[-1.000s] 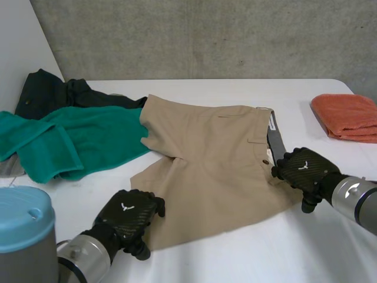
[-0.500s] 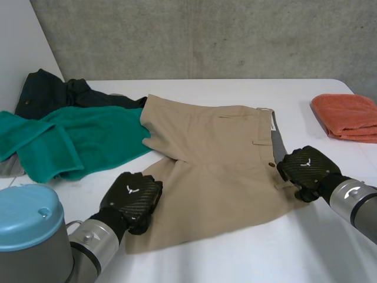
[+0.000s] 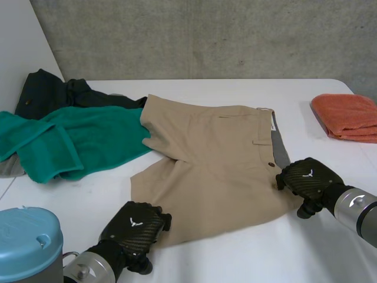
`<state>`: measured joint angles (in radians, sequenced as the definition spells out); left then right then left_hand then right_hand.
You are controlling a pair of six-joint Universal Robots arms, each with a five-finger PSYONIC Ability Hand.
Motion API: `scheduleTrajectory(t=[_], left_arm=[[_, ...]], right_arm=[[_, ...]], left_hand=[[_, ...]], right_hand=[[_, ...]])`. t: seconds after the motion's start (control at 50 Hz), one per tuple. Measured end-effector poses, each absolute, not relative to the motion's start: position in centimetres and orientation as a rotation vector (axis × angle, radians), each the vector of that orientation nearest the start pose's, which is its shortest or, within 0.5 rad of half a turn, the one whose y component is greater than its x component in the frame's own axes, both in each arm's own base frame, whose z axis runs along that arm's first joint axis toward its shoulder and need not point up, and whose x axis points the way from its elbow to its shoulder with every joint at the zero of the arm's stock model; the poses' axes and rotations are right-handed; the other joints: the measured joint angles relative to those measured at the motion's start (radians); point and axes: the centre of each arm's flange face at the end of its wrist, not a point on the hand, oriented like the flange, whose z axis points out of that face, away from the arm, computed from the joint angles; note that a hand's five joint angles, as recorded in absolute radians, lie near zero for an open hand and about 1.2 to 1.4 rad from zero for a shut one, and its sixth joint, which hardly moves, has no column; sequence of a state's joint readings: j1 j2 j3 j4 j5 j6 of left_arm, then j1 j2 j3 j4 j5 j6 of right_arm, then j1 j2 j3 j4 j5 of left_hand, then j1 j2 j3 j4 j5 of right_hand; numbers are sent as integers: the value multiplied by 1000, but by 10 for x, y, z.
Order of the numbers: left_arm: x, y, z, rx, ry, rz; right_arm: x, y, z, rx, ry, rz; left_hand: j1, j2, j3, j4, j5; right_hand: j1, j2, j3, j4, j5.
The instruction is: Fold the laundry.
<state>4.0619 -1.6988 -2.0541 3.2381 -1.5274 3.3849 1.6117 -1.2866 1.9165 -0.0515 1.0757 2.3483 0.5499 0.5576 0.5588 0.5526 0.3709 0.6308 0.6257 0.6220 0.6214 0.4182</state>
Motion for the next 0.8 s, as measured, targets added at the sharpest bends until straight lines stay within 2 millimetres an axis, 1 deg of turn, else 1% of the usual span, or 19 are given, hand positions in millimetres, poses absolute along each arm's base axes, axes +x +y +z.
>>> scheduleTrajectory(t=[0.16, 0.2, 0.22, 0.26, 0.28, 0.3, 0.32, 0.34, 0.36, 0.4, 0.48, 0.5, 0.58, 0.66, 0.72, 0.8], left_arm=[[-259, -131, 144, 1250, 2592, -1747], [-259, -134, 142, 1243, 2588, -1752], [-260, -136, 141, 1238, 2585, -1757], [-261, -139, 138, 1235, 2583, -1760], [-262, -140, 136, 1233, 2581, -1762], [-262, -141, 135, 1233, 2581, -1763], [-262, -141, 134, 1232, 2580, -1764], [-263, -142, 133, 1232, 2578, -1767], [-263, -143, 132, 1231, 2577, -1769], [-264, -144, 131, 1229, 2574, -1774], [-265, -146, 134, 1218, 2559, -1795], [-265, -146, 139, 1208, 2545, -1818], [-264, -145, 156, 1182, 2509, -1878], [-261, -141, 175, 1169, 2490, -1912], [-255, -131, 190, 1185, 2513, -1870], [-246, -113, 202, 1237, 2584, -1738]], right_arm=[[186, -264, 126, -1397, 2248, -1593], [186, -265, 124, -1397, 2245, -1597], [186, -267, 122, -1399, 2242, -1604], [187, -268, 120, -1401, 2236, -1619], [187, -269, 120, -1402, 2233, -1628], [187, -270, 120, -1403, 2231, -1634], [186, -271, 119, -1403, 2229, -1646], [186, -271, 119, -1402, 2227, -1654], [186, -273, 120, -1401, 2225, -1668], [186, -273, 120, -1399, 2223, -1677], [186, -273, 126, -1395, 2218, -1707], [186, -272, 132, -1394, 2213, -1727], [185, -268, 147, -1394, 2208, -1747], [184, -260, 159, -1403, 2226, -1708], [182, -247, 174, -1437, 2257, -1636], [179, -227, 192, -1505, 2301, -1516]], left_hand=[[-1, -6, -2, -7, -5], [9, 1, 3, 3, 7], [24, 16, 13, 17, 25], [114, 91, 88, 98, 106], [213, 174, 172, 180, 185], [369, 340, 315, 326, 329], [490, 451, 427, 441, 442], [596, 550, 536, 550, 550], [615, 599, 593, 607, 602], [615, 631, 627, 641, 614], [615, 638, 630, 644, 614], [615, 638, 630, 644, 614], [615, 638, 630, 644, 614], [615, 638, 630, 644, 614], [615, 638, 632, 644, 614], [615, 638, 633, 644, 614]], right_hand=[[2, 3, 3, 3, 17], [51, 53, 55, 50, 76], [119, 133, 135, 135, 165], [221, 333, 331, 330, 345], [263, 418, 417, 417, 407], [279, 441, 438, 439, 435], [306, 526, 524, 522, 510], [318, 538, 541, 546, 533], [316, 542, 559, 568, 553], [316, 542, 562, 571, 558], [316, 542, 563, 575, 566], [316, 542, 563, 575, 568], [316, 542, 563, 575, 572], [316, 542, 563, 575, 572], [316, 542, 563, 575, 586], [316, 542, 563, 575, 591]])
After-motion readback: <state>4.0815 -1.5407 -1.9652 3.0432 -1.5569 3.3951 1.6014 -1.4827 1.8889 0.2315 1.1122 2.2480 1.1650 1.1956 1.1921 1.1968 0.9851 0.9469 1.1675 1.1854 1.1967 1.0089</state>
